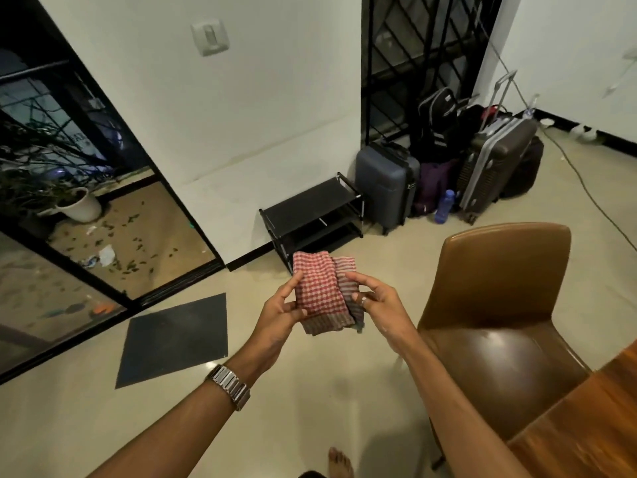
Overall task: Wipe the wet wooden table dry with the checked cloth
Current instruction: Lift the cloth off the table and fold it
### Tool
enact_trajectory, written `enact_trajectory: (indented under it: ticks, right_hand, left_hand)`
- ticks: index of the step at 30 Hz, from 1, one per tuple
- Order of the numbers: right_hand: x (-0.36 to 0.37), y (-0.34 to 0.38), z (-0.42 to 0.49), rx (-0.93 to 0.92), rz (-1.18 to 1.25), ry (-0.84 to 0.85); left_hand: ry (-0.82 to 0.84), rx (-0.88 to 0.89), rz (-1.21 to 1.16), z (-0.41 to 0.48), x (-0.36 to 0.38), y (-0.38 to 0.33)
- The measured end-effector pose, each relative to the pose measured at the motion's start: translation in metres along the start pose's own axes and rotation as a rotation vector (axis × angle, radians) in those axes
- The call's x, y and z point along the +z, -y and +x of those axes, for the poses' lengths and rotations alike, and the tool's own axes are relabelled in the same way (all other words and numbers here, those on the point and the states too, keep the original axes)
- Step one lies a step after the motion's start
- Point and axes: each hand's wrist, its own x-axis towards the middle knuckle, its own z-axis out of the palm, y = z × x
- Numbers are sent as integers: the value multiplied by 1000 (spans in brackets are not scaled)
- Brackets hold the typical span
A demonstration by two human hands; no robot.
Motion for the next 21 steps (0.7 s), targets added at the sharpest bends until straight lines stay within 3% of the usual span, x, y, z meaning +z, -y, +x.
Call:
enact_trajectory:
  ticks: [6,13,21]
  right_hand:
    - [5,19,63,-33,-8,4]
    - [18,30,115,-82,-215,9]
    - [12,20,179,-34,-307,10]
  left_hand:
    - [-32,44,-31,63,-10,-20]
    - [-24,180,90,114,-18,-25]
    - [37,137,113,192,-21,-17]
